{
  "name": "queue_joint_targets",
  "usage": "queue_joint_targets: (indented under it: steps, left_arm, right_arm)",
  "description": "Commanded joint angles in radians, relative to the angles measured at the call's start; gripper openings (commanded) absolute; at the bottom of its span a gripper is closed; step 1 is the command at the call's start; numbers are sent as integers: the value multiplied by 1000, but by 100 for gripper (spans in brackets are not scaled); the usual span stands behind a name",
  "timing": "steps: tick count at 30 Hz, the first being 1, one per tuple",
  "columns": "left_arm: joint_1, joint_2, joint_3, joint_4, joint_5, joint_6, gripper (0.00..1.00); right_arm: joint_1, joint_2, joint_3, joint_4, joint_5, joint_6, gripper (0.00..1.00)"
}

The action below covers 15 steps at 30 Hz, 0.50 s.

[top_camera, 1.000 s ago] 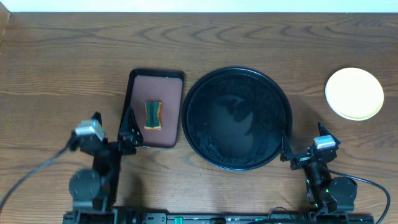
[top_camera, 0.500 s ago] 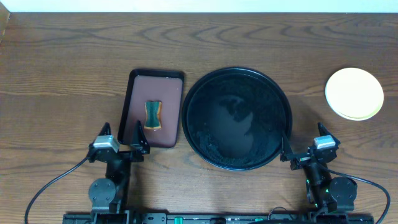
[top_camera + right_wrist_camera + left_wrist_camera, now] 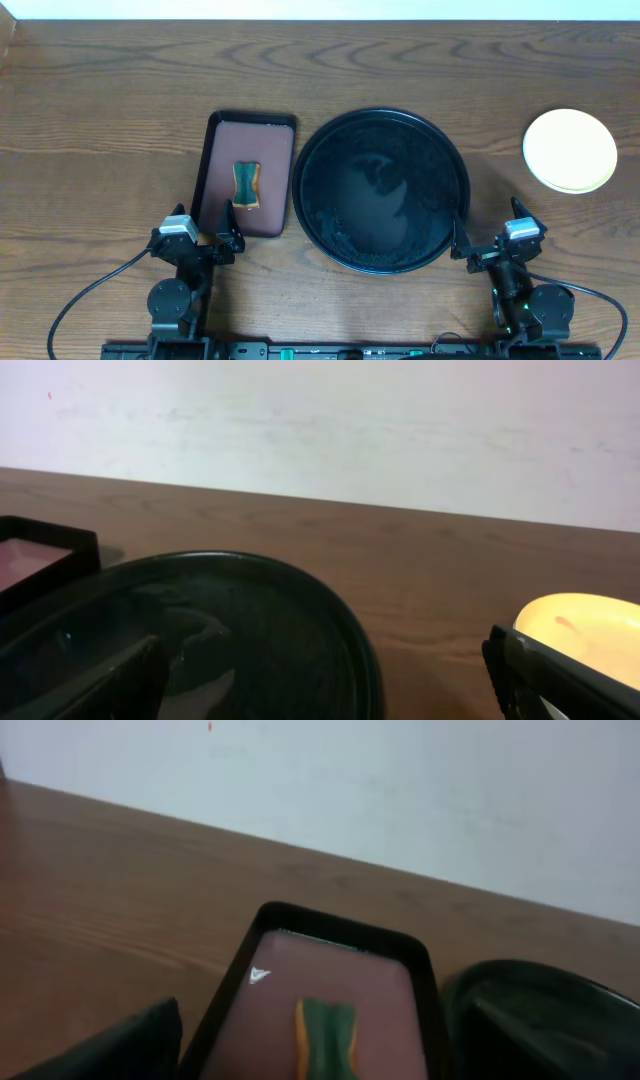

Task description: Clean dirty plates on tray and stack at the side

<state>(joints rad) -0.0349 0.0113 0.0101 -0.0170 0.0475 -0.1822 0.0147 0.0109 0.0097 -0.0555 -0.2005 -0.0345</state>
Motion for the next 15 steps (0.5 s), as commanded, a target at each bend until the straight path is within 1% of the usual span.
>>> queue_joint_targets:
  steps: [1, 15]
  left_arm:
    - [-4, 4, -5, -53, -14, 13, 89]
    - [-4, 26, -5, -53, -14, 13, 90]
  right_arm:
    - [6, -5, -4, 0, 9, -5, 99]
    - [6, -5, -4, 0, 9, -5, 99]
